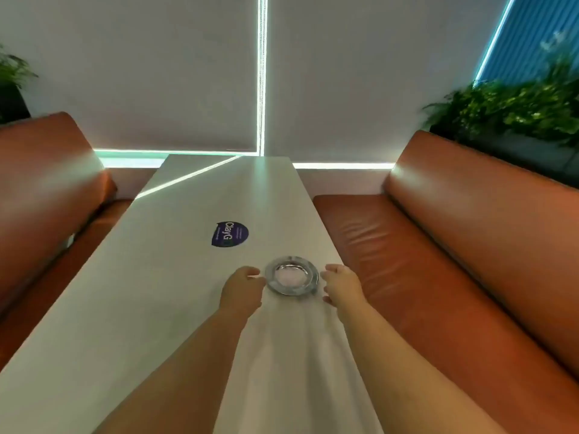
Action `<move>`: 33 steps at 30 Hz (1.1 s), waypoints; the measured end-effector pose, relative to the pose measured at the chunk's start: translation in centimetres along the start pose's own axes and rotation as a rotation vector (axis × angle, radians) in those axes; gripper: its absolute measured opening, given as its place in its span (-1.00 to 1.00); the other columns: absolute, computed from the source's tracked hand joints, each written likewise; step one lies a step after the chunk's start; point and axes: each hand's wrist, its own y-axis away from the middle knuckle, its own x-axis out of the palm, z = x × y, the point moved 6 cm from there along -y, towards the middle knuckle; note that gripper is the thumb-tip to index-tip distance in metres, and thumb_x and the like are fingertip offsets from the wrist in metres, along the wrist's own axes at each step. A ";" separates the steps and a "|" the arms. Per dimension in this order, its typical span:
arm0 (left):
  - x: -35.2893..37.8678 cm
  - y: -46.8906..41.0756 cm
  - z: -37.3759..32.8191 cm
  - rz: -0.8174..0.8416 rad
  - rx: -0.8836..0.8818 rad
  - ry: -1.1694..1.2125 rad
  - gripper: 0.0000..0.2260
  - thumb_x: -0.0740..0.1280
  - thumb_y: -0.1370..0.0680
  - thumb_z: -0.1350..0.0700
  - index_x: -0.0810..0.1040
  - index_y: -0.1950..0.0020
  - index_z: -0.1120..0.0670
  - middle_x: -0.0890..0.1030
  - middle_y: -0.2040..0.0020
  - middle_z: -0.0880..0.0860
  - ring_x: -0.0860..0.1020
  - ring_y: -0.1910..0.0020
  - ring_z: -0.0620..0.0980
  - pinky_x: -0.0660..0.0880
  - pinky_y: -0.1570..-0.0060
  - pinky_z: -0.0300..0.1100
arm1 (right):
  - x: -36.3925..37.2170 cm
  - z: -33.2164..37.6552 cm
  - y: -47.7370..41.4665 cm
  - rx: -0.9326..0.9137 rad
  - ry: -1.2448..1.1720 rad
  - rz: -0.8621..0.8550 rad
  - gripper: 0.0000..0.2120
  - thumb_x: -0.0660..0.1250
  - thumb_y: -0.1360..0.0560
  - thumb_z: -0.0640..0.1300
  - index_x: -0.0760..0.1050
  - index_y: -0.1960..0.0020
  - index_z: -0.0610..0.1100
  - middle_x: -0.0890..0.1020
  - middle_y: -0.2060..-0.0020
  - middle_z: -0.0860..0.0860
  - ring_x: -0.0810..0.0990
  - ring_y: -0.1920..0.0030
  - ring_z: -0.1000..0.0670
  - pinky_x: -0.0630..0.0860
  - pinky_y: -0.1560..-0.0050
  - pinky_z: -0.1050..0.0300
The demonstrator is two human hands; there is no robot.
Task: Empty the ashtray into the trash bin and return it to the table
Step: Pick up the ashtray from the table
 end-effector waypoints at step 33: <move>-0.1 10.9 -3.1 -0.098 0.090 0.267 -0.80 0.37 -0.51 0.21 0.62 -0.12 0.16 0.67 0.10 0.11 0.65 0.17 0.05 0.61 0.17 -0.07 | -4.6 0.1 9.5 -0.018 -0.260 0.179 -0.89 0.29 -0.51 -0.16 0.59 0.11 -0.13 0.58 0.29 -0.04 0.53 0.34 0.04 0.52 0.45 0.21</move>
